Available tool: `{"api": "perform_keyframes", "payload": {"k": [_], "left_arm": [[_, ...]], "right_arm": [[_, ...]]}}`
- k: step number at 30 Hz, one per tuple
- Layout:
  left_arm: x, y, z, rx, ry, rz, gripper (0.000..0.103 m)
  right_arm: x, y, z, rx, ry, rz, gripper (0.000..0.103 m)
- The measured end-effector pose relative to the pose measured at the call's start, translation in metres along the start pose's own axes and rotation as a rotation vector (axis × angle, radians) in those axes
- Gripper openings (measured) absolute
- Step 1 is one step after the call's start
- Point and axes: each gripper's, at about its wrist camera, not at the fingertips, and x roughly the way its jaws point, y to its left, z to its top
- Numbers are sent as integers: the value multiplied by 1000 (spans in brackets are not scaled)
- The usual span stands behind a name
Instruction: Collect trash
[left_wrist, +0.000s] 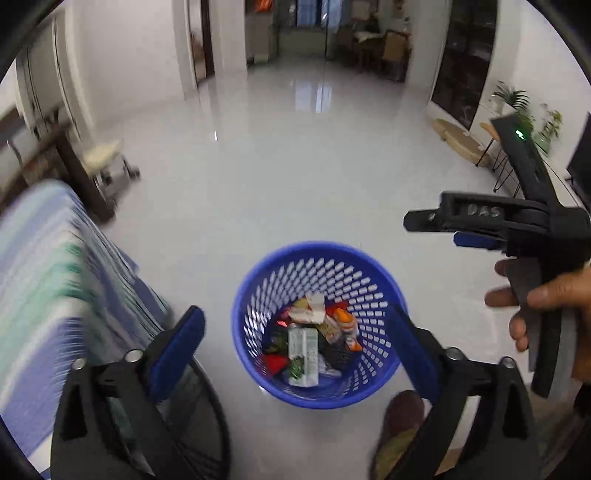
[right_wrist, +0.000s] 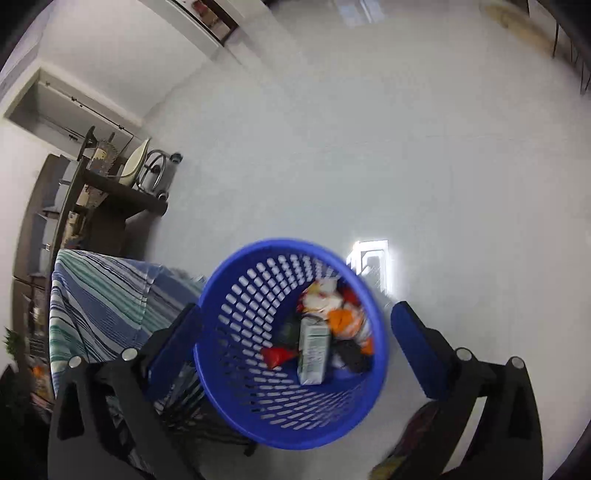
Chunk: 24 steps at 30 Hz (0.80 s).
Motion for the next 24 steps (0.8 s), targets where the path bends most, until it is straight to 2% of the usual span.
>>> {"api": "perform_keyframes", "payload": {"k": [4,8,11,12,13,14,16,20,24], "left_arm": [[-73,-12,-4,36,-148,49,98],[-115,-22,-7,17,-199,135,98],[-113,-23,-3,-1,-173,100,98],[-109,-22,-1,-3,-158,106,98],[-107,-23,-1,-6,-138,124,98],[-107,-23,-1,-8,-131,131,98],[-103,-20,-2,-21,-98,137,98],[-89,-9,-8,-71,-33,134,98],[-79,-6,-11,-87,5,111,98]], "right_arm": [[-52,29,-9,-127,-59,-74,98],[-125,57,-43,-276,-183,-54,98],[-183,66,-82,-364,-427,-47,98],[-191,66,-90,-388,-473,-63,98],[-192,66,-95,-401,-472,-123,98],[-186,66,-97,-406,-430,-198,98],[-180,63,-103,-410,-389,-246,98],[-183,55,-111,-354,-360,-170,98],[-171,53,-113,-334,-283,-201,98]]}}
